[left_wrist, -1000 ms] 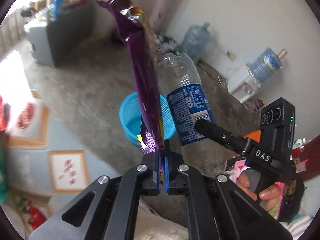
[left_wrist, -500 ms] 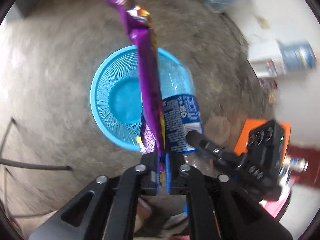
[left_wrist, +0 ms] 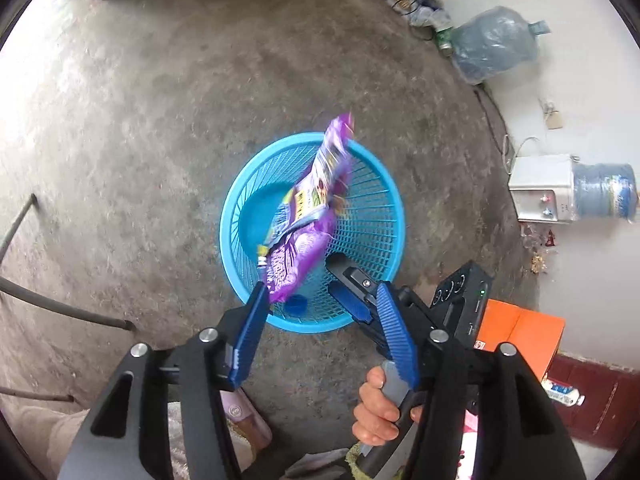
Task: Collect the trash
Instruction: 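Open both grippers to drop the bottle and snack bag into the wastebasket, then push the snack bag down into the wastebasket with the right gripper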
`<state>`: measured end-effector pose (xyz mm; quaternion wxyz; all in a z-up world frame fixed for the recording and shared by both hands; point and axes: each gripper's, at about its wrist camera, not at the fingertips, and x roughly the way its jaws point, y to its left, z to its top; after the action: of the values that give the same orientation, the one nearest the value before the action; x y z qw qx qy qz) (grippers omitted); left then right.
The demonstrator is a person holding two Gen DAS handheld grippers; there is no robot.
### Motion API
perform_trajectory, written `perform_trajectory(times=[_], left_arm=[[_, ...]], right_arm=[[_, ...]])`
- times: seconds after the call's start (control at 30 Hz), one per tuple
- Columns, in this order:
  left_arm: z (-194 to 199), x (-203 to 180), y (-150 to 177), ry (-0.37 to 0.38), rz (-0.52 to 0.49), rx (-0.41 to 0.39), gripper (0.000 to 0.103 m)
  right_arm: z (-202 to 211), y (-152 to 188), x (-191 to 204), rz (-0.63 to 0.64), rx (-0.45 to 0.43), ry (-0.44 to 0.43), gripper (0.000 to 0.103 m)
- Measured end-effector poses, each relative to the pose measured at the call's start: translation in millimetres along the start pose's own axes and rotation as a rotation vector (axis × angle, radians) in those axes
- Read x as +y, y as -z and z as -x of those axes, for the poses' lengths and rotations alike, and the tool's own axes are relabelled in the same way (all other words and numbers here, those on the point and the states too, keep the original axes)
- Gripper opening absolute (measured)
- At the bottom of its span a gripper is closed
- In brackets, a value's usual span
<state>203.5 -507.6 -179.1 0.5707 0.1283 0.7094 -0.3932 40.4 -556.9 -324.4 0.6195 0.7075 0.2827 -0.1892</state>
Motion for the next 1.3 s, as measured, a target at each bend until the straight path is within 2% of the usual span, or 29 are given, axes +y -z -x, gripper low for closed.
perform_trajectory(times=[0.17, 0.33, 0.5, 0.63, 0.83, 1.07, 1.2, 1.3], left_arm=[[29.3, -6.0, 21.5, 0.001, -0.051, -0.071, 0.064], [72.8, -7.4, 52.3, 0.029, -0.076, -0.161, 0.069], [117.0, -4.7, 91.9, 0.047, -0.102, -0.256, 0.073], [149.5, 3.9, 127.9, 0.060, -0.113, -0.331, 0.074], [199.0, 26.7, 181.9, 0.028, -0.122, -0.470, 0.075], [245.8, 75.6, 243.1, -0.006, -0.080, -0.634, 0.079], [265.7, 104.3, 268.7, -0.032, -0.027, -0.719, 0.081], [274.1, 121.2, 279.4, -0.050, 0.006, -0.747, 0.082]], right_arm=[[32.6, 10.3, 8.1, 0.033, -0.055, -0.042, 0.078], [80.8, 35.5, 22.7, 0.111, -0.146, -0.042, 0.078], [119.4, 52.8, 38.1, 0.207, -0.212, 0.006, 0.078], [120.7, 61.4, 45.2, 0.259, -0.203, 0.057, 0.078], [104.8, 60.0, 23.6, 0.191, -0.181, 0.094, 0.076], [110.8, 38.9, 11.3, 0.168, -0.244, 0.188, 0.068], [106.2, 7.5, 2.9, 0.148, -0.274, 0.237, 0.066], [97.7, -16.3, 2.2, 0.152, -0.289, 0.295, 0.064]])
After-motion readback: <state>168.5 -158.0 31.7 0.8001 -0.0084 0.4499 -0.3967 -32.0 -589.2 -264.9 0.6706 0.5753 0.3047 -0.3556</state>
